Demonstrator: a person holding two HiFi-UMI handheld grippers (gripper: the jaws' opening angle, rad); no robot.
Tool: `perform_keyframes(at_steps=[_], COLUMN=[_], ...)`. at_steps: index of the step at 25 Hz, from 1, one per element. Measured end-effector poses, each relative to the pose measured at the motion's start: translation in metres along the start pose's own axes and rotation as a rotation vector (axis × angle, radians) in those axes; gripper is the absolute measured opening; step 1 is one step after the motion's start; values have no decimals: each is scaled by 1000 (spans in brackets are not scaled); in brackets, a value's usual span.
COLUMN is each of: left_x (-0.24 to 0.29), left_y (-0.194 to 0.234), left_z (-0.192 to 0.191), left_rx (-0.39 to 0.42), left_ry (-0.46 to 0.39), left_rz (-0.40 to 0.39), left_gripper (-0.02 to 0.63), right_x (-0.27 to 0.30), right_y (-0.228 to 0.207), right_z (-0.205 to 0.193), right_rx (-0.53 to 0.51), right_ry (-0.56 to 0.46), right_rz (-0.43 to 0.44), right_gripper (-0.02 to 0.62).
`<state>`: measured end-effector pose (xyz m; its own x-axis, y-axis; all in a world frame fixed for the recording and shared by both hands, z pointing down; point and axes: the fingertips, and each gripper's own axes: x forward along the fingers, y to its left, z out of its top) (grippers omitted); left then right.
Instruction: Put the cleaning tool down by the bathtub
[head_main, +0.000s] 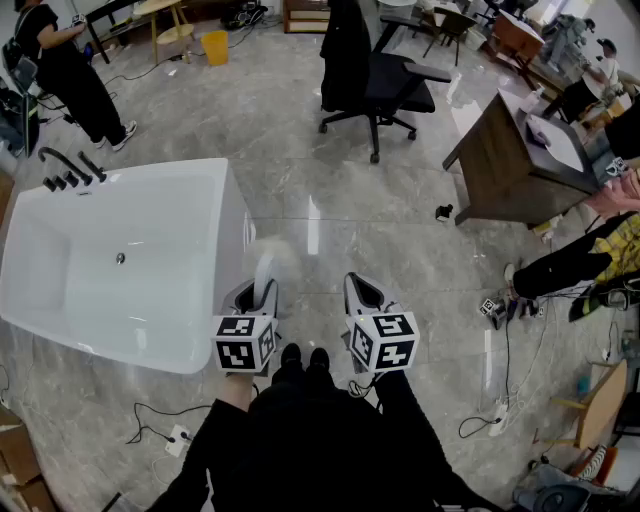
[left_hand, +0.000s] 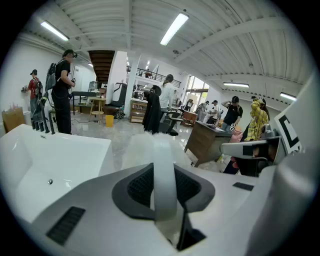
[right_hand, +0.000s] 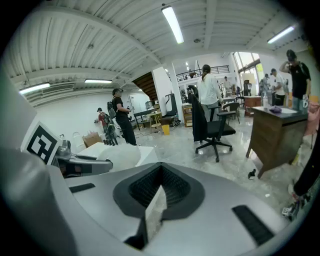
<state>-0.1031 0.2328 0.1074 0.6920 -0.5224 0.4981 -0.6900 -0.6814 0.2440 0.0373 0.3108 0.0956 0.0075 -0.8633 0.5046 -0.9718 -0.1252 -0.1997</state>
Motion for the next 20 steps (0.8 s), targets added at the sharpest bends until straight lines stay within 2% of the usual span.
perform_keyframes(at_steps=[14, 20], left_x=[3, 7], left_y=[-13, -6], left_z=[-11, -14], left_rx=[8, -1], left_ry=[21, 32], left_rz=[-20, 9], left_gripper=[95, 95], right_x=[-9, -8], right_y=[-2, -16], right_z=[-7, -18], right_rx=[-22, 29], right_ry=[12, 32], right_rz=[-6, -23], right_gripper=[0, 0])
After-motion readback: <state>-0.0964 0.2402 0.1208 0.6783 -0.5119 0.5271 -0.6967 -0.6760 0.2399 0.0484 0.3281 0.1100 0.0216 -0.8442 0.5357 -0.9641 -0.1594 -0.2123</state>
